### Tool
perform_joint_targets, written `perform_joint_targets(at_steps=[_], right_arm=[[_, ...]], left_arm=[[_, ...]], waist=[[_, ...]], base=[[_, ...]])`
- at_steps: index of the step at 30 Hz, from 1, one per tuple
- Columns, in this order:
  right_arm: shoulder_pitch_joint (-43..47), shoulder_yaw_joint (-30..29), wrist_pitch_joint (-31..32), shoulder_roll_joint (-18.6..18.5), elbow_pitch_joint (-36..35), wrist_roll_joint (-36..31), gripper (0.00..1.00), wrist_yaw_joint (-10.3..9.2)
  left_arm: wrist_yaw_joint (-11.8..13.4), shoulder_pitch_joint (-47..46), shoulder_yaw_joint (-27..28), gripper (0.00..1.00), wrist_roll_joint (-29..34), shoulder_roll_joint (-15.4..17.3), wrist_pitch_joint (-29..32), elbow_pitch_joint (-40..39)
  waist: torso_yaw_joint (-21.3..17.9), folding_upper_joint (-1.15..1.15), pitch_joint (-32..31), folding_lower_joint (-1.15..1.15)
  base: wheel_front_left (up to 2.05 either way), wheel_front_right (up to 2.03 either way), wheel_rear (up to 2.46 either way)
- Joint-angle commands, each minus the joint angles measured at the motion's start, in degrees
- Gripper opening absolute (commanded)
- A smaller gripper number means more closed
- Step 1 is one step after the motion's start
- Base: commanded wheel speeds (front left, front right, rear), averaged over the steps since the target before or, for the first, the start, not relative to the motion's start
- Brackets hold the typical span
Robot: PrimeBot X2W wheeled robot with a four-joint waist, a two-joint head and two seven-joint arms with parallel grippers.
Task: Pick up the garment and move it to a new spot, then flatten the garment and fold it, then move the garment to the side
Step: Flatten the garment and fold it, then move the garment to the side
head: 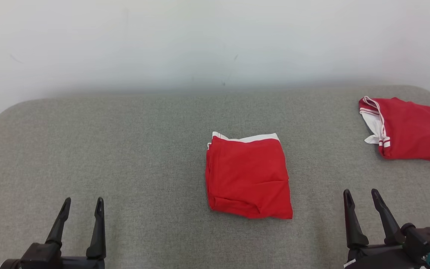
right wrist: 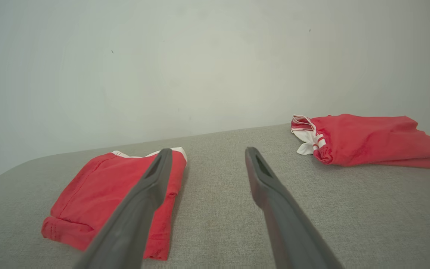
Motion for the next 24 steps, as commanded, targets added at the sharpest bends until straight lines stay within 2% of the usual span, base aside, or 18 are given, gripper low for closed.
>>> perform_joint_targets(at_steps=[1, 18, 24], right_arm=[[0.99, -0.17, -0.25, 0.31, -0.65, -0.79, 1.00, -0.15], [4.49, -1.21, 1.18, 0.95, -3.70, -2.75, 1.00, -0.15], [4.97, -0.96, 2.15, 1.59, -4.21, -3.16, 1.00, -0.15]], left_arm=[[0.10, 1.10, 0.24, 1.00, 0.27, 0.29, -0.16, 0.26], [0.38, 3.52, 2.09, 1.00, 2.62, -0.74, -0.16, -0.38], [0.28, 3.74, 3.44, 1.00, 2.12, -0.21, -0.16, -0.24]], waist=[[-0.26, 0.00, -0.59, 0.00], [1.87, 0.00, -2.22, 0.00], [2.38, 0.00, -2.22, 0.00]], base=[[0.00, 0.00, 0.00], [0.00, 0.00, 0.00], [0.00, 0.00, 0.00]])
